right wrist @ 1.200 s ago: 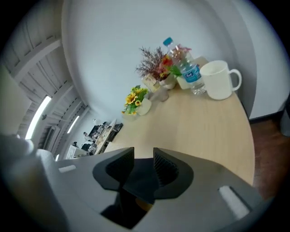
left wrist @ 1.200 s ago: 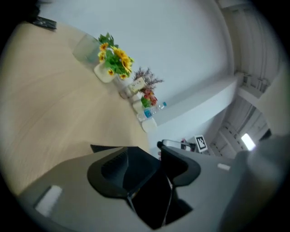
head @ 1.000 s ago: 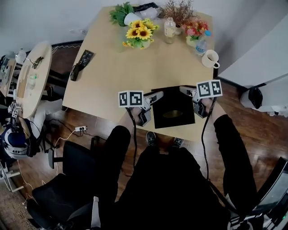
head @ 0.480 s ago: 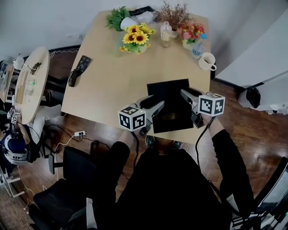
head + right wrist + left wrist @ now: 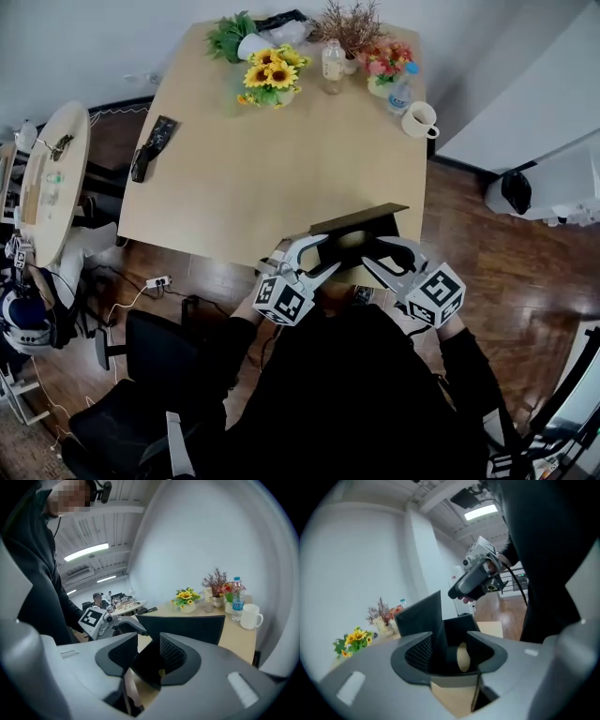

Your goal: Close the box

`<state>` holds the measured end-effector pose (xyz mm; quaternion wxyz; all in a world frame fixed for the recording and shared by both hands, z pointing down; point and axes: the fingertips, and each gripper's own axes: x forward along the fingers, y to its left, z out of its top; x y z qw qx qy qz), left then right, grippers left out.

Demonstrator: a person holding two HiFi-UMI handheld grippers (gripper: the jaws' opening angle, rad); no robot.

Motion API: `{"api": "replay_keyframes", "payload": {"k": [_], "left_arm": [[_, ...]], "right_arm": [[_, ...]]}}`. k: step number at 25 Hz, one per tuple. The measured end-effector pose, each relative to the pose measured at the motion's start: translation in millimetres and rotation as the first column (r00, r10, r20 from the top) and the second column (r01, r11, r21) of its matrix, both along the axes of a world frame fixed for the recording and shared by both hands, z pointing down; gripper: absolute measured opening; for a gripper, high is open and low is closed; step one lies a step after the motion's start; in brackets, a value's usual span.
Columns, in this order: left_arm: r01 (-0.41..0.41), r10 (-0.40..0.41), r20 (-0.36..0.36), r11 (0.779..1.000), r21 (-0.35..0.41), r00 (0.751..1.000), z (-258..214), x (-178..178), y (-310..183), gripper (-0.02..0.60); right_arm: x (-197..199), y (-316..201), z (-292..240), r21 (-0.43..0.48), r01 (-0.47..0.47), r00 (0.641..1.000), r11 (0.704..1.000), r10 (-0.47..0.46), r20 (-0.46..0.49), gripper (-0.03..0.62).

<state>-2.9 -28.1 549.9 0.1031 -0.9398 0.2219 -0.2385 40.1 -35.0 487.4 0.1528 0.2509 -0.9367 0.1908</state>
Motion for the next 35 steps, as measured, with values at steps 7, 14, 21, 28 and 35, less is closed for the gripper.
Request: {"api": "replay_keyframes", "payload": {"k": [7,14,21,28,35], "left_arm": [[-0.090,0.085,-0.048,0.990,-0.109,0.995,-17,-14,68,0.208],[0.159,-0.282,-0.463,0.945,-0.287,0.840,-125,-44,16,0.206],[0.173,-0.319,-0.584,0.940,-0.293,0.746,-208,-14,-2,0.204],[0.269,-0.440,-0.511,0.887,-0.376,0.738,-191,-5,-7,0.202],[0.266,-0.439,-0.507,0.887,-0.378,0.741,-188,-2,-4,0.202]], "right_arm": [[48,23,-32,-0.044,-0.254,0.961,0.966,0.258,0.100,0.140],[50,-4,-79,0.045,-0.355,0.914,0.934,0.337,0.225,0.128],[25,-18,-153,0.198,-0.377,0.901,0.905,0.309,0.306,0.096],[25,-17,-162,0.241,-0.380,0.900,0.893,0.297,0.318,0.083],[25,-11,-154,0.243,-0.369,0.908,0.897,0.291,0.303,0.052]]}}
